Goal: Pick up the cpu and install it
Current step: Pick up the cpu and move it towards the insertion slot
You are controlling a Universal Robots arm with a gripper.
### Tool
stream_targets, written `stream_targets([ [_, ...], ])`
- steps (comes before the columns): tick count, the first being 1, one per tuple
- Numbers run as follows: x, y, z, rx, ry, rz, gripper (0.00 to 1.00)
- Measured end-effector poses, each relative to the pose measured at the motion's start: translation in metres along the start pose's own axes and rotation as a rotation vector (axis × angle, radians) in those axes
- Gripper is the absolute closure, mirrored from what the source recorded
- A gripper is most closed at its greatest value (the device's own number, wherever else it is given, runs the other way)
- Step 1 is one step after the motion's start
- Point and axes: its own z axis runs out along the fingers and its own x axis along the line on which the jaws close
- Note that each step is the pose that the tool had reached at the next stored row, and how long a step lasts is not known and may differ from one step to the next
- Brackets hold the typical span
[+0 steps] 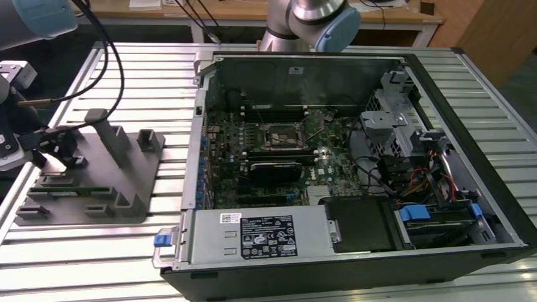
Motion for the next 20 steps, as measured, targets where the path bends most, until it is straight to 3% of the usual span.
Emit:
stream_targets([
  [20,-0.0005,0.0018,-0.0249,-0.0027,0.0001,0.000,0.45],
])
